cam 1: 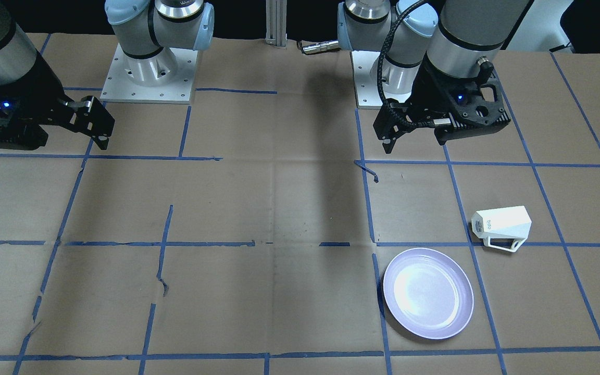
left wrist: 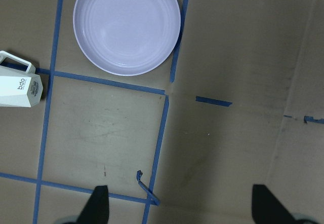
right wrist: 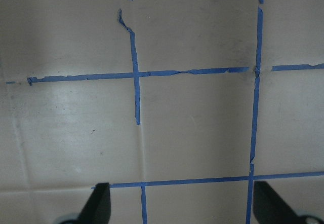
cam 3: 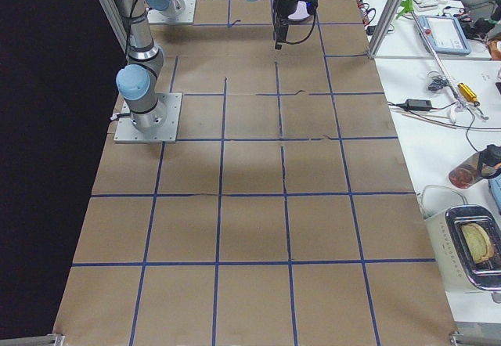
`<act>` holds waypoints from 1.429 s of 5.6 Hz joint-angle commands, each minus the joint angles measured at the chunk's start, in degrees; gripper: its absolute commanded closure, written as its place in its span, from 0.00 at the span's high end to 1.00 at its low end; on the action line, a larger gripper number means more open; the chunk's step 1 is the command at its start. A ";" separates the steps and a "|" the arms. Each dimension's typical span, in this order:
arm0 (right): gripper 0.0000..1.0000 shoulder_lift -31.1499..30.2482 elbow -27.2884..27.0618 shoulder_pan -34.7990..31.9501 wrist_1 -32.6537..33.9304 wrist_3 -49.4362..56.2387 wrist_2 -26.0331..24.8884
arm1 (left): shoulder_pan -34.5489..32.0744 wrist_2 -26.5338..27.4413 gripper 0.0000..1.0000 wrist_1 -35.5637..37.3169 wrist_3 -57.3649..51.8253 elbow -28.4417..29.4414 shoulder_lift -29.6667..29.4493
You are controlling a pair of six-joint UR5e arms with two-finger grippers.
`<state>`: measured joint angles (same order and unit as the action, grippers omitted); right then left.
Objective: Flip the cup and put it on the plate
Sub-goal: 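Move the left gripper from above the plate toward the white cup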
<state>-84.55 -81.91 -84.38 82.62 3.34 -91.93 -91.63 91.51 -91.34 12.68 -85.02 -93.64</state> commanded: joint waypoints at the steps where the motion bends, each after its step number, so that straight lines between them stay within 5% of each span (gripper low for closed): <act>1: 1.00 0.00 0.00 0.00 0.00 0.00 0.00 | 4.84 -0.44 0.99 0.20 -6.38 0.64 -0.66; 5: 1.00 0.00 0.00 0.00 0.00 0.00 0.00 | 39.87 -0.63 0.99 0.63 -51.14 2.57 -5.65; 6: 1.00 0.00 0.00 0.00 0.00 0.00 0.00 | 45.08 -0.71 0.99 1.07 -59.18 3.71 -8.29; 8: 1.00 0.00 0.00 0.00 0.00 0.00 0.00 | 46.72 -10.15 0.99 0.21 -60.32 3.29 -10.93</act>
<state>-84.55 -81.91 -84.38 82.62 3.34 -91.93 -45.81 85.80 -90.62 -46.69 -81.49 -103.13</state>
